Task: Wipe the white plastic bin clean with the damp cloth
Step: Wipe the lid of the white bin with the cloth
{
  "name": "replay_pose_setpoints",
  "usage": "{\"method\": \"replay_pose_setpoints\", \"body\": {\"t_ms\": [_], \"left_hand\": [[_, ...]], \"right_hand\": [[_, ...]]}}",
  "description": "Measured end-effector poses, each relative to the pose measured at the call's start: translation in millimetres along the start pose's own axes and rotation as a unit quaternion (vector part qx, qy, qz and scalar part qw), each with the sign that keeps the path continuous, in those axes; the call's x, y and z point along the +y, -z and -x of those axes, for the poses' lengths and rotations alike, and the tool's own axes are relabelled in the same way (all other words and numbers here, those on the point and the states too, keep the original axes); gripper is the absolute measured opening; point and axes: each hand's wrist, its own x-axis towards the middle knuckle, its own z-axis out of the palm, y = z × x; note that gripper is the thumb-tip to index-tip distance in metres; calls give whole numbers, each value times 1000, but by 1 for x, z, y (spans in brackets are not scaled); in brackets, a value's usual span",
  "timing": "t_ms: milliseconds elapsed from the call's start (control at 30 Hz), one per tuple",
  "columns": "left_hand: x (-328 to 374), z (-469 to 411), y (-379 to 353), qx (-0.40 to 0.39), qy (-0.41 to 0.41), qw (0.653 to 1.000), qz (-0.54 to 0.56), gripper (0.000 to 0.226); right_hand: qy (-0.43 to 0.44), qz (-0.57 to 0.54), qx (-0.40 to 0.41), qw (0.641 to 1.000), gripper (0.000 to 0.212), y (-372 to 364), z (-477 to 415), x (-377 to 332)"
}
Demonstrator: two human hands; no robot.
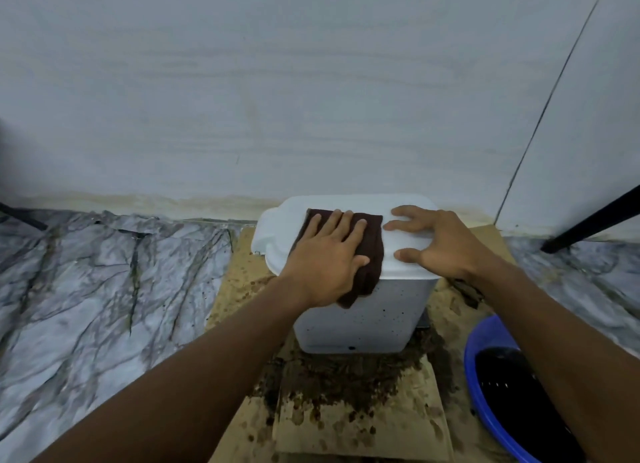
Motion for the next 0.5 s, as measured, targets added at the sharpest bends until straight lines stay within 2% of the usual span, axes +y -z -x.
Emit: {"method": "replay_pose_setpoints", "body": {"t_ms": [200, 367, 500], "left_hand": [[-22, 15, 7, -3, -19, 999, 38, 62], [-72, 53, 10, 9, 13, 997, 69, 59], [-74, 54, 6, 27, 22, 997, 73, 57]], "right_hand": [[3, -43, 2, 999, 46, 0, 2, 0], [-2, -72, -2, 997, 44, 0, 3, -2], [-5, -57, -3, 998, 45, 2, 3, -3]]}}
